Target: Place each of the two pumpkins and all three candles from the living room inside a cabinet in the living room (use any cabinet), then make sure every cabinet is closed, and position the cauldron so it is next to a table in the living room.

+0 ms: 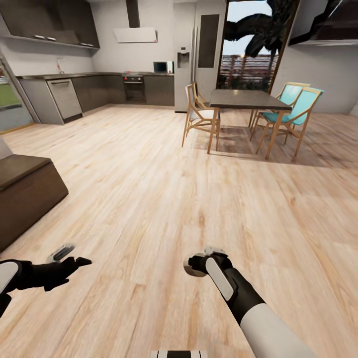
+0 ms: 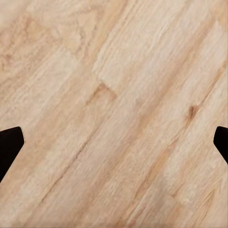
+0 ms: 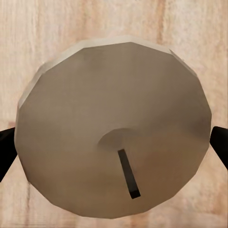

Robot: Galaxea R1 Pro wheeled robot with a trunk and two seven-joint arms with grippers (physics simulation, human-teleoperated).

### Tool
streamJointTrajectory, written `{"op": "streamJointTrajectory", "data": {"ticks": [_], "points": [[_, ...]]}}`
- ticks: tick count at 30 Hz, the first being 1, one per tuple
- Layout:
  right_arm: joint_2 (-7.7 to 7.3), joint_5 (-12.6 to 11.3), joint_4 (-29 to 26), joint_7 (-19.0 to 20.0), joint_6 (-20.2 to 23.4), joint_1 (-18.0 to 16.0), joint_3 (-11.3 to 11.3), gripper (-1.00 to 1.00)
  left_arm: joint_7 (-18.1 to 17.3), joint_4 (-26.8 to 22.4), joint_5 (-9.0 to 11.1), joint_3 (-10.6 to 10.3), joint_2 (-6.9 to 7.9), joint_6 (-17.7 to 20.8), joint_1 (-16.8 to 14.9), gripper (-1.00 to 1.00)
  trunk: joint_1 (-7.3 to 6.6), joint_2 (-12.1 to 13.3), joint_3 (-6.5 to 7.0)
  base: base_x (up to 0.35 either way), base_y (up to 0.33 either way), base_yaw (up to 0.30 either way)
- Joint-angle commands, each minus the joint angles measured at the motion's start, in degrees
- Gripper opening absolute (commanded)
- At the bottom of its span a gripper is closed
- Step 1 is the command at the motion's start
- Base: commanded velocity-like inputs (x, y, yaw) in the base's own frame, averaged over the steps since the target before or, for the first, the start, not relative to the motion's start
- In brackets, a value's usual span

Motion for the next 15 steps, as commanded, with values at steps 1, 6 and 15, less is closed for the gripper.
{"op": "streamJointTrajectory", "data": {"ticks": [1,6,15], "points": [[0.0,-0.01,-0.01,0.0,0.03,-0.01,0.0,-1.0,0.0,0.0,-0.02,0.0,0.0,0.01,0.0,1.0,-0.03,0.02,0.15,-0.018,0.0,0.191],[0.0,0.05,-0.01,0.03,0.5,0.04,0.0,-1.0,-0.01,0.0,-0.02,0.0,0.0,0.01,0.0,1.0,-0.55,0.87,0.78,-0.007,0.0,0.189],[-0.29,-0.05,-0.01,0.33,0.79,0.05,0.07,-1.0,-0.01,0.0,-0.02,0.0,0.0,0.01,0.0,1.0,-2.52,4.48,1.68,-0.001,0.0,0.185]]}}
